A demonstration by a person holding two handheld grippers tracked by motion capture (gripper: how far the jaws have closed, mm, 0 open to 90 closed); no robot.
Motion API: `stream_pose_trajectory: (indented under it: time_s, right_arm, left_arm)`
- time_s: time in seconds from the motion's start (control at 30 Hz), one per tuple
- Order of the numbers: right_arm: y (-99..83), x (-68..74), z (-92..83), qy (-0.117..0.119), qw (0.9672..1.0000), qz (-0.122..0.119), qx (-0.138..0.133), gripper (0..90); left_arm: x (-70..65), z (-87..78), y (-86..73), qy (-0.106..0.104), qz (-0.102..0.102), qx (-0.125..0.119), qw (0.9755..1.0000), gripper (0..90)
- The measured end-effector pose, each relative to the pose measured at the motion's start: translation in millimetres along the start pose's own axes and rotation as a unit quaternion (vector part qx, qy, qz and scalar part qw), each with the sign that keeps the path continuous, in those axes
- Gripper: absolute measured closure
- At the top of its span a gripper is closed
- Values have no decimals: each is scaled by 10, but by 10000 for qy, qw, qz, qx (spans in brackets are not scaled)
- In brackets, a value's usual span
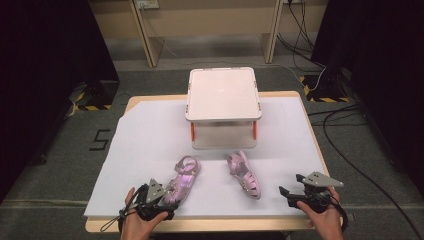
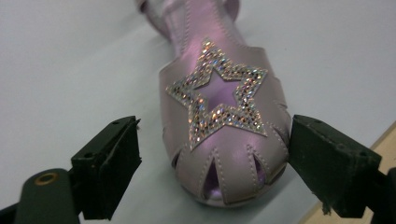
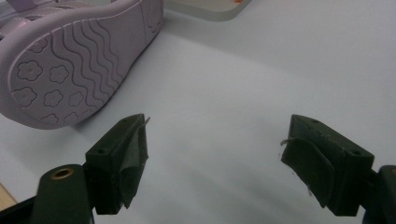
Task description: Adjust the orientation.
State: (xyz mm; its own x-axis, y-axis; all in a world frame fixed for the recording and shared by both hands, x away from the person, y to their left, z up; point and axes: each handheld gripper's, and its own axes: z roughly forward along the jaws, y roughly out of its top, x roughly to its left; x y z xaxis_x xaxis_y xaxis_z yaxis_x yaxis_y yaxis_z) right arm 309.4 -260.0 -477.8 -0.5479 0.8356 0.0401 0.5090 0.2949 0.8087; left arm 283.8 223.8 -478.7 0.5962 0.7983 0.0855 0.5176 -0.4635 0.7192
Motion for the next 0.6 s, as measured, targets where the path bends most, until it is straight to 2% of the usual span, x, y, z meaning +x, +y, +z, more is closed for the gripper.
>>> stream_pose_trajectory:
  time_s: [0.03, 0.07, 0.13, 0.17, 0.2, 0.43, 0.57, 0.6]
  right_arm:
    - [-2, -2, 0, -1, 10000, -3, -8, 218]
    - [-2, -2, 0, -1, 10000, -3, -8, 218]
    - [0, -5, -2, -6, 10000, -2, -9, 217]
    - [-1, -5, 0, -3, 10000, 2, -5, 217]
    - [-3, -3, 2, 0, 10000, 4, 4, 217]
    - [-5, -1, 9, -4, 10000, -14, 21, 218]
    - [-8, -6, 15, 5, 10000, 9, 40, 218]
    - [-9, -4, 19, 4, 10000, 2, 36, 218]
  left_arm:
    - [49, -29, -17, 115, 45, 37, 9999, 154]
    - [49, -29, -17, 115, 45, 37, 9999, 153]
    - [160, -79, -47, 240, -8, 64, 9997, 153]
    - [160, -79, -47, 240, -8, 64, 9997, 151]
    - [238, -81, -60, 320, -114, 72, 9994, 147]
    - [399, -58, -51, 458, -175, 169, 9987, 115]
    - [507, -45, -27, 824, -56, 197, 9964, 120]
    - [582, -22, -10, 911, -82, 183, 9956, 141]
